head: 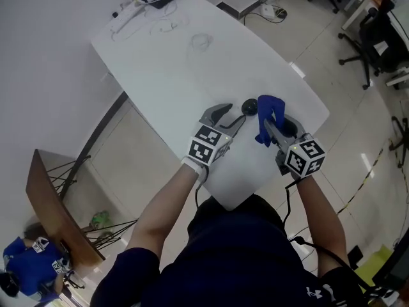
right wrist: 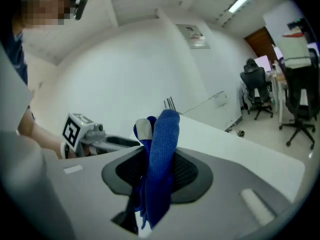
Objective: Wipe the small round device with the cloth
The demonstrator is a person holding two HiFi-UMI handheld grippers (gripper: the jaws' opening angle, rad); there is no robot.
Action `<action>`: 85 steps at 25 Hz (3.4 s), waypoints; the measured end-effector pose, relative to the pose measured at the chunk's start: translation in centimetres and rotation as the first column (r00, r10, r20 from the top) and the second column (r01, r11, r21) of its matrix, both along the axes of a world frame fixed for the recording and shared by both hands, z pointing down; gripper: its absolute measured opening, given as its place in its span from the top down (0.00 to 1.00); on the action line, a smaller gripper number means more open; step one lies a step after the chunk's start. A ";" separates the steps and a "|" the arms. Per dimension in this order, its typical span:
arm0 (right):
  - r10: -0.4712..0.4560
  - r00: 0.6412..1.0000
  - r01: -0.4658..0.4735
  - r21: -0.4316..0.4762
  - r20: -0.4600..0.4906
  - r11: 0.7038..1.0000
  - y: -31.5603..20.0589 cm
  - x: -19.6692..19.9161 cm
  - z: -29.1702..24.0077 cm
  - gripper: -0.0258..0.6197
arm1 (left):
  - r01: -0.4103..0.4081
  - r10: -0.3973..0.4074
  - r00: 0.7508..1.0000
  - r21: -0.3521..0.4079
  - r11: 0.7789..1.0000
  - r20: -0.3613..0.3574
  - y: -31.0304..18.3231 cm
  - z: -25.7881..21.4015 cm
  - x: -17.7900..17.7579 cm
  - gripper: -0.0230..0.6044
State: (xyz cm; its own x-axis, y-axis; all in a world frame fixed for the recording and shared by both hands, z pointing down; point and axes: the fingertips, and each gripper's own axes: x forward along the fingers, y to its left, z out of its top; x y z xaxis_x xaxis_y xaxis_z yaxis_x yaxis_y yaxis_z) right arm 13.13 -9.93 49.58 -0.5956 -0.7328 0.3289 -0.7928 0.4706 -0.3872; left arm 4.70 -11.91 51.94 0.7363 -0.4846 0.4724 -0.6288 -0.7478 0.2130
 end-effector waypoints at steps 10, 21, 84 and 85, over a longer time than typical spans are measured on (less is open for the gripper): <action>-0.099 0.994 0.097 -0.059 -0.034 0.994 -3.3 -1.0 0.6 0.75 | -0.054 0.058 0.989 -0.034 0.998 0.136 -1.4 3.7 1.9 0.64; -0.010 0.981 0.070 -0.302 0.195 0.951 -4.7 1.7 6.1 0.75 | -0.049 0.053 0.993 -0.034 0.998 0.104 -1.2 3.8 2.5 0.67; -0.490 0.130 0.899 -0.106 -0.862 0.424 -4.5 -3.3 2.4 0.76 | 0.065 -0.065 0.998 -0.030 0.997 0.000 -1.4 2.7 3.7 0.66; -0.505 0.137 0.895 -0.112 -0.852 0.433 -5.1 -3.1 2.7 0.76 | 0.063 -0.063 0.998 -0.025 0.998 0.001 -1.4 2.6 3.8 0.66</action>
State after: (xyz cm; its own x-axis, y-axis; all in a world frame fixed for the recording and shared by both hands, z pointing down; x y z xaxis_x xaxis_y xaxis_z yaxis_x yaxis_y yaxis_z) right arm 10.00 -15.04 52.28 -0.5976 -0.2622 0.7577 0.1474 0.8929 0.4254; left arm 8.50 -13.33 54.52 0.7044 -0.5181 0.4852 -0.6748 -0.7007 0.2314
